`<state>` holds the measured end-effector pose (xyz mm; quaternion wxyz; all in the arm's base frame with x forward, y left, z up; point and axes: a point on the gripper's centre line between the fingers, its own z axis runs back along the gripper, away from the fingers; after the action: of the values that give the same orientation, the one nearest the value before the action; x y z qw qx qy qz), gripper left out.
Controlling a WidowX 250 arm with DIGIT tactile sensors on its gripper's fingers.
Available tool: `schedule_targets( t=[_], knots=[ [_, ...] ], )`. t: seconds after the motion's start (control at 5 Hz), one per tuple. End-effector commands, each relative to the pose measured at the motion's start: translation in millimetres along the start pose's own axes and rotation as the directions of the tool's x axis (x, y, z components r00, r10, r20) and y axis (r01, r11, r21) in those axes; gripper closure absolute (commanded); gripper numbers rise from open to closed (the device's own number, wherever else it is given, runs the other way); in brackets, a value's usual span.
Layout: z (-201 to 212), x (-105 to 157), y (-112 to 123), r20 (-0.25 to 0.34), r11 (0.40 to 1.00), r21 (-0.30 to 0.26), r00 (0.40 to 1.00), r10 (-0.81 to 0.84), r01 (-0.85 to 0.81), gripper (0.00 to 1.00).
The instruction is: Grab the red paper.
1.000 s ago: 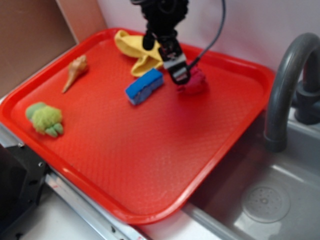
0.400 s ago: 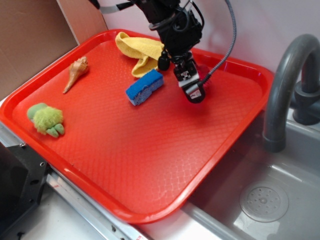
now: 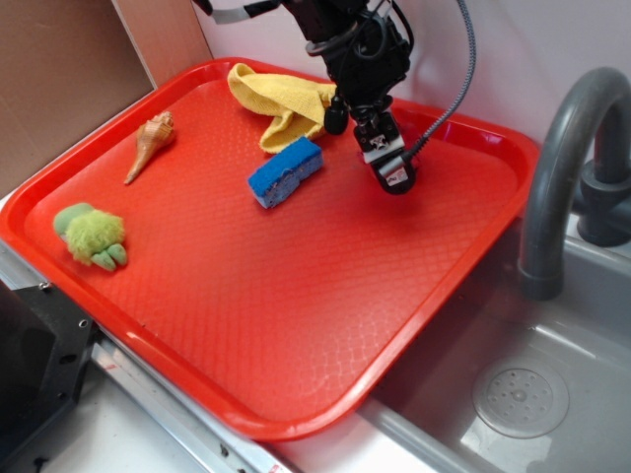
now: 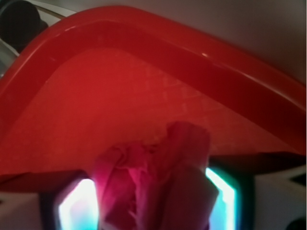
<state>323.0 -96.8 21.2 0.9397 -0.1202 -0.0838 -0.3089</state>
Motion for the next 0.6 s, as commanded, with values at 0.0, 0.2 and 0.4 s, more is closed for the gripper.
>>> schedule_targets(
  t=[0.0,0.2,0.4],
  knots=[
    [6.9,0.2,-18.9,-0.024,0.999,0.040,1.000,-0.011,0.012,1.00],
    [28.9,1.0,-22.6,-0.025,0.992,0.108,0.998,0.063,-0.060,1.00],
    [58.0,-0.5,-23.5,0.004,0.979,0.157,0.992,0.129,-0.128,1.00]
  ],
)
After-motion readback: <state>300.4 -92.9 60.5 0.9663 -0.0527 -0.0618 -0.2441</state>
